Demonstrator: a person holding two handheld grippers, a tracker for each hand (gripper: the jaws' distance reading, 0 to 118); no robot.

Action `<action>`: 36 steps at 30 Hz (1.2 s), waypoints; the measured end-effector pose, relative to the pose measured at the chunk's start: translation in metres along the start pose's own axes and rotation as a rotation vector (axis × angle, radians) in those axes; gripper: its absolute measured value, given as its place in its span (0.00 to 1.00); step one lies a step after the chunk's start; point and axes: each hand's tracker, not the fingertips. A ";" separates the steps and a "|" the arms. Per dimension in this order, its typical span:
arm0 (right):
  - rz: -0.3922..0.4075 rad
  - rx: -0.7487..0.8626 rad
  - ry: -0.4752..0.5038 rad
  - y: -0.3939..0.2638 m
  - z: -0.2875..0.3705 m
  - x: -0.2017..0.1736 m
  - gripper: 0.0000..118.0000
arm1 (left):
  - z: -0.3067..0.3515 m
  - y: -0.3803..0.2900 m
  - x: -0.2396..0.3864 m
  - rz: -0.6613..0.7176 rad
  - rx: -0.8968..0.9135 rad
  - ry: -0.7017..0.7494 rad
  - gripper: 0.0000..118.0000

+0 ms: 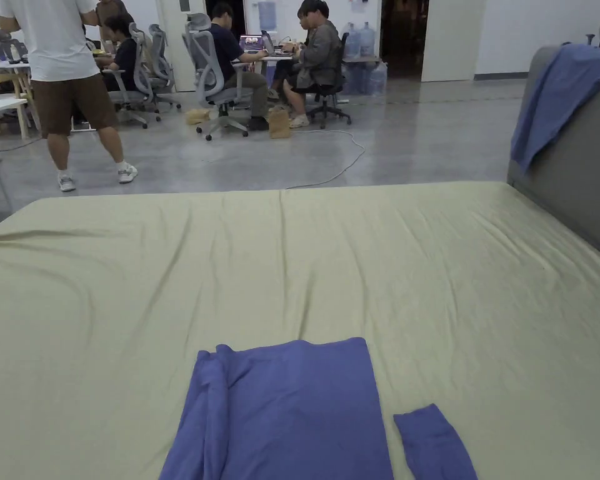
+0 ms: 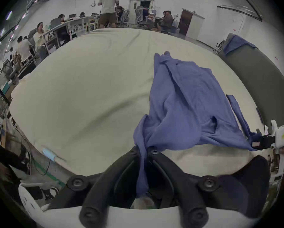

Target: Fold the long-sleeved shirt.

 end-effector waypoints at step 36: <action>0.016 0.287 0.254 -0.049 0.054 -0.072 0.00 | -0.044 0.214 0.207 -0.250 0.149 -0.241 1.00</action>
